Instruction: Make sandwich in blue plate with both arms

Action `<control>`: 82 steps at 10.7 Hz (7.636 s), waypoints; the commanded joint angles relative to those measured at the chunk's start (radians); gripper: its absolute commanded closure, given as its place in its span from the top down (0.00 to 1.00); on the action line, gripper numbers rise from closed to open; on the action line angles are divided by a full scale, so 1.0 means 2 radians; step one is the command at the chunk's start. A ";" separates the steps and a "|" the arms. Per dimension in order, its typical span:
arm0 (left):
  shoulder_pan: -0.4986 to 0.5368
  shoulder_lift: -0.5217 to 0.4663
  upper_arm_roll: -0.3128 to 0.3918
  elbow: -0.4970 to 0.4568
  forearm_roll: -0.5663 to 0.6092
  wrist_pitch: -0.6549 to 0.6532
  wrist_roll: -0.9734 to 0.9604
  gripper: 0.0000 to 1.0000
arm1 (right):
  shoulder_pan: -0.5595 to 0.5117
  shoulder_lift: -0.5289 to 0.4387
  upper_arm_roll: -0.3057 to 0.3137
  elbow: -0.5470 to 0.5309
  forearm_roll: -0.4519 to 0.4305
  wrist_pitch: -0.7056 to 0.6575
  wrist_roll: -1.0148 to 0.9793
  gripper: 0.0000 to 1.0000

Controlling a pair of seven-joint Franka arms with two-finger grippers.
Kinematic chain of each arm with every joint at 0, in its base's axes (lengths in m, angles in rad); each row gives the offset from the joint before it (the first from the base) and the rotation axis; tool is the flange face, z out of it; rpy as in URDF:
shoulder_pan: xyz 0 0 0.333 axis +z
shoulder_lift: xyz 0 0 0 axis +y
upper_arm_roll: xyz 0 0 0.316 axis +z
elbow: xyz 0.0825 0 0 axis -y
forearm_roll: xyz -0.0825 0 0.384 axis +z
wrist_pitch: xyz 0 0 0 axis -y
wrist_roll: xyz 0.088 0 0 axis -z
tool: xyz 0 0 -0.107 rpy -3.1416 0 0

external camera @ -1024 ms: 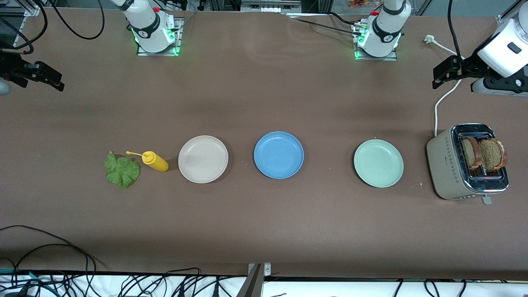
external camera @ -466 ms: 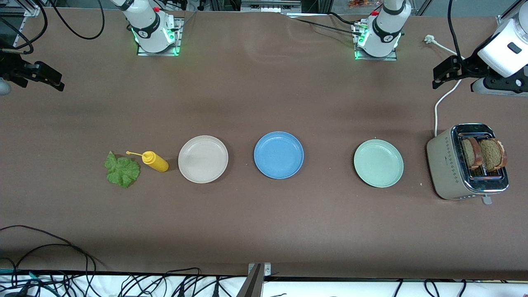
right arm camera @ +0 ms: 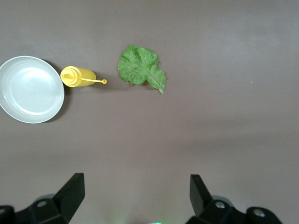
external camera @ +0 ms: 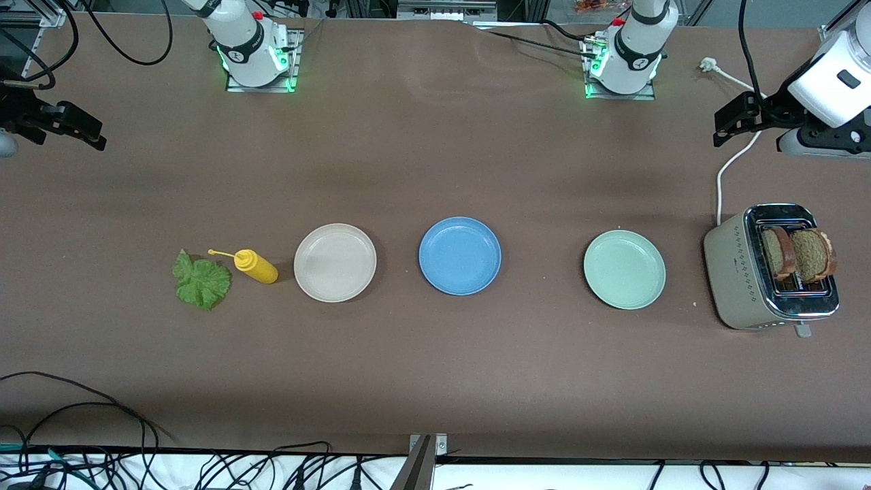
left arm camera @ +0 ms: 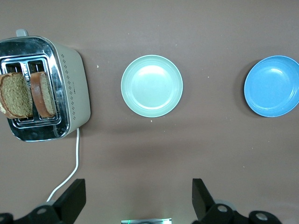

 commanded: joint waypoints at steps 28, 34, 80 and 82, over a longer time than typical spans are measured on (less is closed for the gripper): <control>0.012 0.013 0.004 0.012 0.012 -0.001 -0.001 1.00 | 0.000 0.007 0.000 0.017 -0.006 -0.013 -0.003 1.00; 0.027 0.011 0.010 0.017 0.010 -0.001 0.002 1.00 | 0.000 0.007 0.000 0.017 -0.006 -0.019 -0.002 1.00; 0.158 0.180 0.016 -0.060 0.081 0.248 0.123 0.91 | 0.000 0.007 0.000 0.021 -0.006 -0.031 -0.003 1.00; 0.158 0.185 0.016 -0.084 0.082 0.271 0.120 0.70 | 0.000 0.007 0.000 0.021 -0.006 -0.032 -0.003 1.00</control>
